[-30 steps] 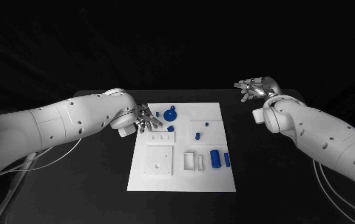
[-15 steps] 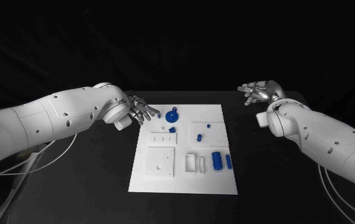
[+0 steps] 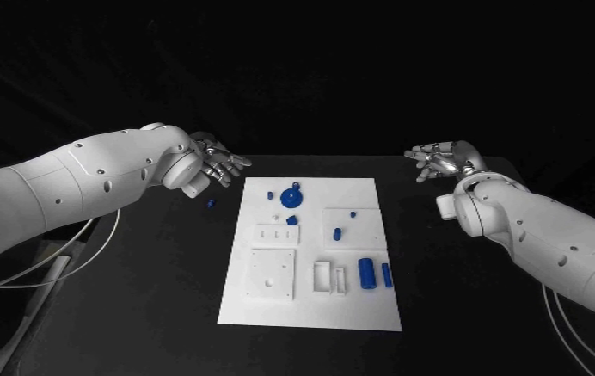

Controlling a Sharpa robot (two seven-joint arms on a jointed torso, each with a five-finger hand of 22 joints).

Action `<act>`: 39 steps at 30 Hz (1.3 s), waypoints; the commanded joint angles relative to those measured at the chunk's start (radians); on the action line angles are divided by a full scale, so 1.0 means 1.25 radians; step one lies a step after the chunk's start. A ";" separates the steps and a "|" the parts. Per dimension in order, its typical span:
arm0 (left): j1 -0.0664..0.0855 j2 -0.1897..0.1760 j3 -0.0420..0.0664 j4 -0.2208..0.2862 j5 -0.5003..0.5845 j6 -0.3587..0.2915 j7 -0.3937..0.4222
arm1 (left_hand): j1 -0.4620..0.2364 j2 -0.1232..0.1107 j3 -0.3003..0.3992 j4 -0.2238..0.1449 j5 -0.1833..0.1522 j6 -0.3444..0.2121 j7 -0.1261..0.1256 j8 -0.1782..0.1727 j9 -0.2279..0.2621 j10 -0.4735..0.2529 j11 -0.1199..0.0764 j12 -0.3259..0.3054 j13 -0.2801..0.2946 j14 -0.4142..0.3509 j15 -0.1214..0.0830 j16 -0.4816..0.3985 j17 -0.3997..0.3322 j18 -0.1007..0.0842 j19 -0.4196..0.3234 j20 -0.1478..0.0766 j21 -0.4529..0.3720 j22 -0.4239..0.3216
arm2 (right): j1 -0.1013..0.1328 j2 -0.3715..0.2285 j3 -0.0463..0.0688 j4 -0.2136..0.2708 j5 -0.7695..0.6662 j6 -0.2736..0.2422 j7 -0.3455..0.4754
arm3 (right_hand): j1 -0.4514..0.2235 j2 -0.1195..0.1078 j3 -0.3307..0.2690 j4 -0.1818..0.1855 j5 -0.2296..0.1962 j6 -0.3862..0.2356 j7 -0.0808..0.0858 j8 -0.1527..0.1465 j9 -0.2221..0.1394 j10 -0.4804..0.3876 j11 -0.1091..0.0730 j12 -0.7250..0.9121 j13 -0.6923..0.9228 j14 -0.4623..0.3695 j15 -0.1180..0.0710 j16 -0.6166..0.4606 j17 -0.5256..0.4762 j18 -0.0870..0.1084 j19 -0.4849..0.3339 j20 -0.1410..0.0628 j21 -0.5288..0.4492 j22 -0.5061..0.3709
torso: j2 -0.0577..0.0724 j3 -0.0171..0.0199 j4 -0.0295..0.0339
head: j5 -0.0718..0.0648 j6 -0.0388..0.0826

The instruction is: Assemble the parts on the task board

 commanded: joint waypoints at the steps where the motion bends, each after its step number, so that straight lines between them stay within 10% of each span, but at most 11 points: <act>1: 0.003 0.003 0.001 -0.015 0.030 -0.038 0.047 | 0.009 0.002 0.004 -0.002 0.004 0.001 0.005 0.003 -0.008 -0.006 0.000 -0.001 -0.001 0.005 -0.001 -0.004 0.003 0.006 0.004 0.000 0.002 -0.009 | -0.001 -0.001 0.000 0.000 -0.005 0.011 0.013 | -0.001 0.008 0.001 -0.001 -0.001 -0.005 0.000 -0.001 0.000 -0.005 -0.001 0.001 -0.001 -0.006 0.000 0.005 -0.001 -0.007 -0.001 0.000 0.003 0.000 | 0.000 0.0003 -0.0001 | 0.003 0.001; 26: 0.003 0.021 -0.004 -0.120 -0.001 -0.020 0.064 | 0.109 0.014 0.024 -0.069 0.013 0.012 0.006 0.008 -0.021 0.000 -0.004 -0.018 -0.003 0.001 -0.005 -0.011 0.012 0.005 -0.001 -0.006 0.007 -0.006 | -0.003 -0.005 0.000 0.004 -0.003 0.036 0.029 | -0.001 0.013 0.014 -0.015 -0.003 -0.003 0.000 -0.001 -0.001 -0.004 -0.002 0.000 -0.002 -0.005 -0.001 0.005 -0.001 -0.007 -0.001 -0.001 0.005 0.001 | 0.000 -0.0009 0.0002 | 0.025 0.004; 39: -0.006 0.017 -0.010 -0.117 -0.012 -0.016 0.120 | 0.125 0.030 0.079 -0.139 0.017 0.034 0.008 0.000 -0.035 0.003 -0.007 -0.027 -0.003 0.000 -0.009 -0.004 0.023 0.015 -0.038 -0.010 0.042 0.135 | -0.008 0.003 0.000 0.032 -0.121 0.116 0.061 | 0.025 0.018 0.096 -0.077 -0.016 0.020 -0.001 -0.002 -0.001 0.010 -0.009 -0.008 -0.009 0.005 -0.010 0.016 0.006 -0.004 0.002 -0.010 0.027 0.034 | 0.000 -0.0026 0.0013 | 0.031 0.003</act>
